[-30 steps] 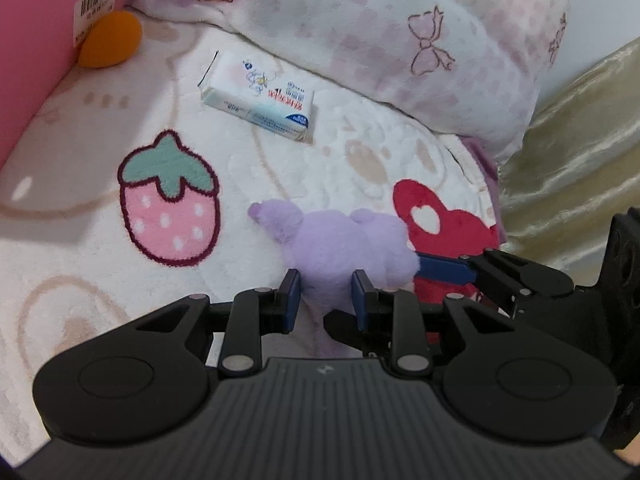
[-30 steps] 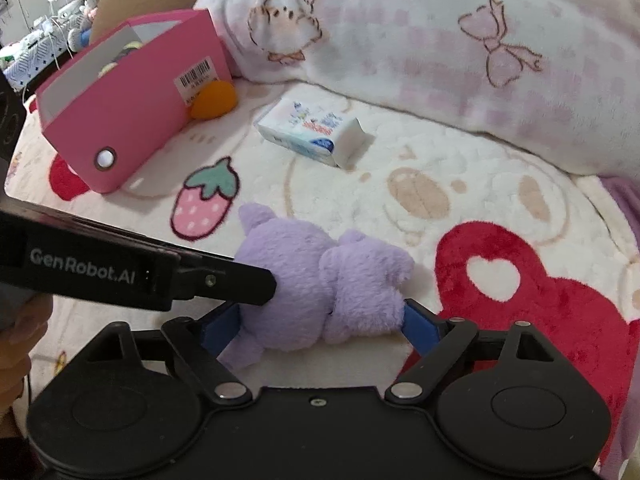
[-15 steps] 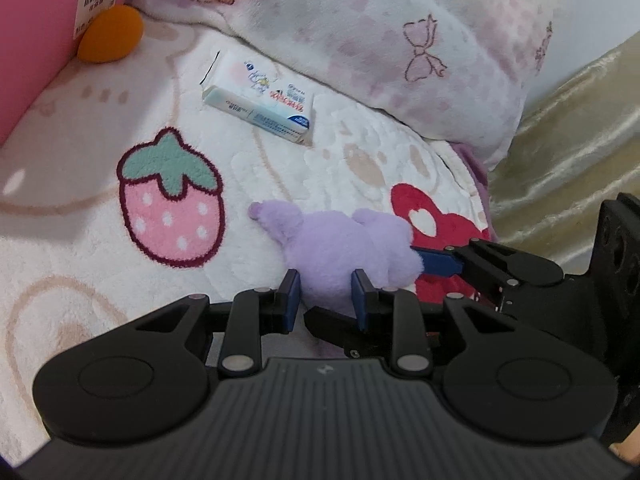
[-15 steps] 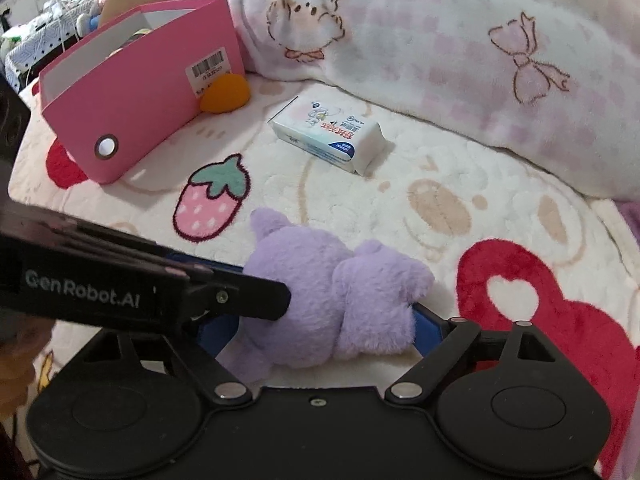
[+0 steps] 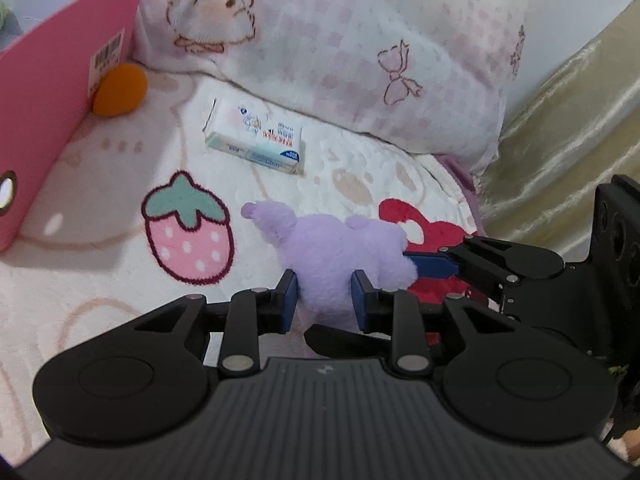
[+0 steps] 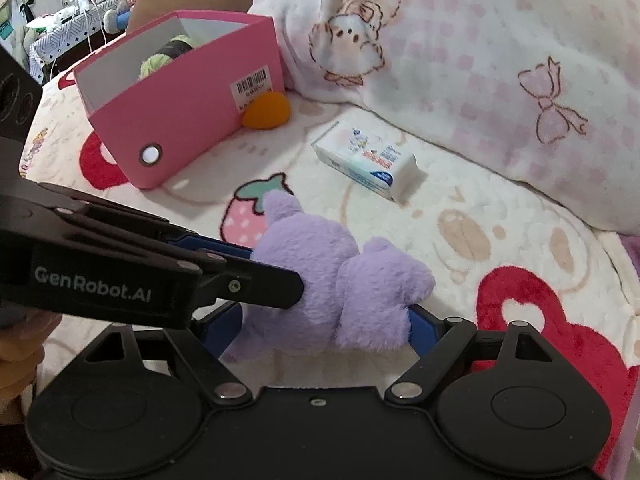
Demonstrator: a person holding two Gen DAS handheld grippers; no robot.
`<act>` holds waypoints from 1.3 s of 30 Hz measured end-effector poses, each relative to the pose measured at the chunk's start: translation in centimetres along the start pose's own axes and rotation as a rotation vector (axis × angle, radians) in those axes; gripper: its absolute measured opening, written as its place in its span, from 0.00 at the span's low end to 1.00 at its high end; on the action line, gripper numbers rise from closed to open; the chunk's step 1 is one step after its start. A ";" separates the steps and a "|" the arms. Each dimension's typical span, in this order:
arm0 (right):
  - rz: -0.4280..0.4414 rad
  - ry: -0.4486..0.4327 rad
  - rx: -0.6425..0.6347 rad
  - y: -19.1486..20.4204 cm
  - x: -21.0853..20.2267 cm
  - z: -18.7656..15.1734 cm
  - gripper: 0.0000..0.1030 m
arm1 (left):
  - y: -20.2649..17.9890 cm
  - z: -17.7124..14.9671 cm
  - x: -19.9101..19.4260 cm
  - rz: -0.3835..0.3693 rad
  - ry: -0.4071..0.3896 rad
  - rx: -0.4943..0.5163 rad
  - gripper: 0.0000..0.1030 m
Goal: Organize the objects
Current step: 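Lift the purple plush with the right tool toward the pink box, then lower the purple plush into the pink box beside the yarn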
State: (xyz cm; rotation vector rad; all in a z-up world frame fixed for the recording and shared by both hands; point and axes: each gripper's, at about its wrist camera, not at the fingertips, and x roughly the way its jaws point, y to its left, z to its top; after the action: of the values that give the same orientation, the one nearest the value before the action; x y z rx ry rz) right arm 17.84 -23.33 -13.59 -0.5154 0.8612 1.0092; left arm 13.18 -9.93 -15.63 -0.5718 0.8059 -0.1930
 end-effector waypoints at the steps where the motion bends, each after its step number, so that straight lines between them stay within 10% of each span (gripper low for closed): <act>1: -0.003 -0.002 0.001 0.2 -0.2 0.1 0.86 | -0.1 0.2 -0.3 -0.001 -0.002 0.001 0.26; 27: -0.115 -0.035 0.227 10.2 -8.0 0.8 0.84 | -2.6 0.8 -10.8 0.075 0.203 0.076 0.28; 39: -0.087 -0.075 0.272 15.1 -11.7 1.2 0.77 | -1.6 0.2 -18.0 0.047 0.152 0.103 0.29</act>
State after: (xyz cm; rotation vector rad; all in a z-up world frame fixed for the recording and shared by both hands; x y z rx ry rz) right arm 1.86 -21.57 -3.21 -0.2798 0.8855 0.8111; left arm 1.04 -4.49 -3.37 -0.4441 0.9506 -0.2358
